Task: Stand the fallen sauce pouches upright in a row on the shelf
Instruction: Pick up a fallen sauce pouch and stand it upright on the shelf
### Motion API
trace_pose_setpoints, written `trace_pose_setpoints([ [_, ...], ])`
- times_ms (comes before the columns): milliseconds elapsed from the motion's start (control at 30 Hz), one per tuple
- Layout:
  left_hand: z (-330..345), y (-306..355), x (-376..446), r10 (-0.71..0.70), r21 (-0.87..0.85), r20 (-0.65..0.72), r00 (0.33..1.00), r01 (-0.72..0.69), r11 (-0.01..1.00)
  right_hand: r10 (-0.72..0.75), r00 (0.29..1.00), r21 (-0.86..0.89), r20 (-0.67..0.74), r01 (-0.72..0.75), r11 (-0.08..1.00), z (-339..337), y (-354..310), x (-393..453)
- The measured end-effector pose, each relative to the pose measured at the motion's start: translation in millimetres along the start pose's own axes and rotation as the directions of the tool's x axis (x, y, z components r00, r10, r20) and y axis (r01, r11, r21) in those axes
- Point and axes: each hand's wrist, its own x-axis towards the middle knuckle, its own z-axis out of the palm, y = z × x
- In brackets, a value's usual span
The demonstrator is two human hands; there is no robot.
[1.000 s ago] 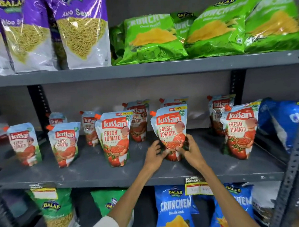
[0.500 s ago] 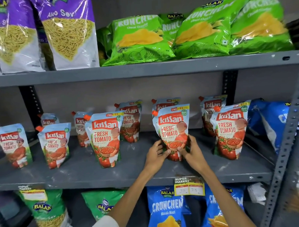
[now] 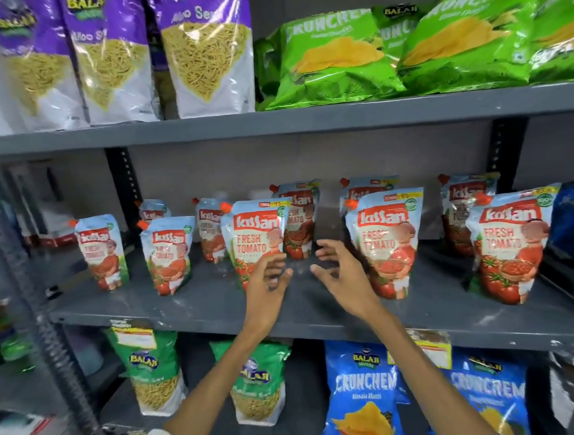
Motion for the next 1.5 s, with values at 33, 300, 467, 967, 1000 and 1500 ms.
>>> trace_pose_setpoints([
  [33, -19, -3, 5, 0.000, -0.009, -0.036, 0.999, 0.000, 1.000, 0.015, 1.000, 0.030, 0.017, -0.016, 0.999, 21, -3, 5],
  [300, -101, -46, 44, -0.079, 0.063, -0.011, 0.997, 0.079, 0.995, 0.170, 0.980, 0.132, 0.102, -0.183, 0.974, 109, -4, 31],
  [467, -107, -63, 55, -0.208, 0.012, 0.239, 0.948, 0.212, 0.977, 0.245, 0.964, 0.163, 0.104, -0.260, 0.952, 124, -12, 31],
  [967, -39, -60, 54, -0.158, -0.002, 0.354, 0.922, 0.169, 0.986, 0.294, 0.956, 0.127, -0.001, -0.292, 0.948, 66, 21, 22],
  [1000, -35, -59, 54, -0.156, -0.005, 0.350, 0.924, 0.168, 0.986, 0.287, 0.958, 0.128, -0.004, -0.284, 0.950, 63, 23, 22],
  [1500, -55, -56, 35, -0.097, -0.064, 0.208, 0.973, 0.113, 0.992, 0.036, 0.871, -0.153, -0.489, -0.127, 0.980, 83, 0, -14],
])
